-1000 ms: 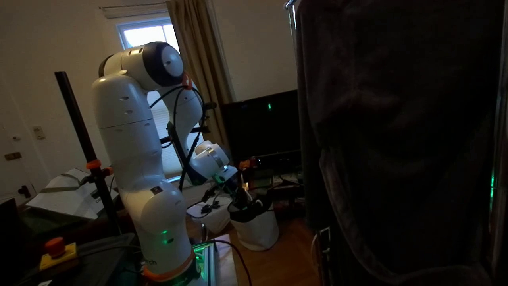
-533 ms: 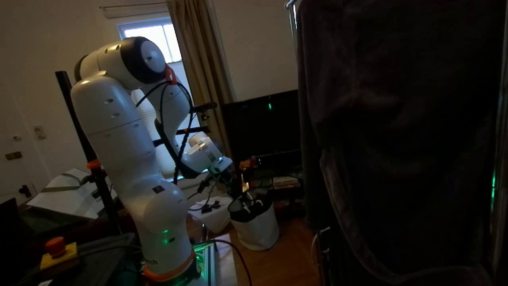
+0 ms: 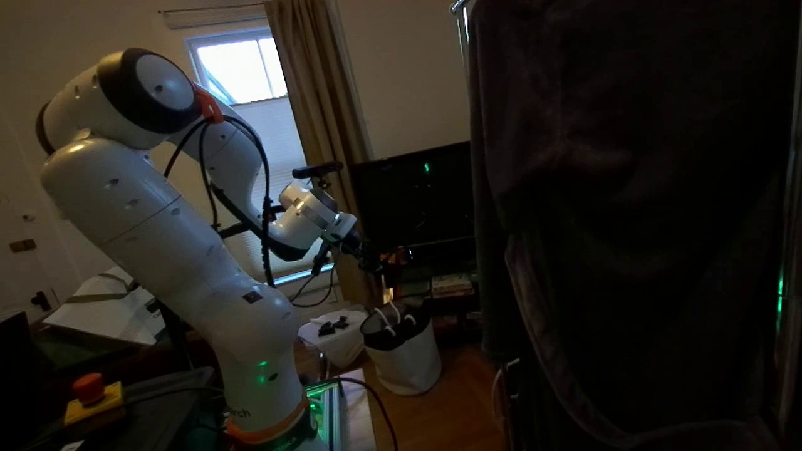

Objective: Put the coat hanger on the top rack

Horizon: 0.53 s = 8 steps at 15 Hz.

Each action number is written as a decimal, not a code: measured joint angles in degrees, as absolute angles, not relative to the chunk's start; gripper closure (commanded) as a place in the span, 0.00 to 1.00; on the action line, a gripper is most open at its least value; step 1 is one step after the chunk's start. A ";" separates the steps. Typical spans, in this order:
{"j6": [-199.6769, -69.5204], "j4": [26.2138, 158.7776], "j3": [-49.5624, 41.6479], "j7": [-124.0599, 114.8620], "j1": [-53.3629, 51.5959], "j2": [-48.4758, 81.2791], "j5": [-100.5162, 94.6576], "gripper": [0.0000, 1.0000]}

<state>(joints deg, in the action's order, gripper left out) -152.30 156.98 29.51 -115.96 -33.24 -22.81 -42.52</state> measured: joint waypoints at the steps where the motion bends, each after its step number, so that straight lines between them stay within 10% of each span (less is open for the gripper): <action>1: -152.58 157.20 27.49 -114.15 -33.35 -24.13 -42.56 0.98; 8: -156.02 156.96 6.51 -85.10 -33.69 -28.13 -45.93 0.94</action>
<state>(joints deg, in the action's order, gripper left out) -156.02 156.96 6.51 -85.10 -33.69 -28.13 -45.93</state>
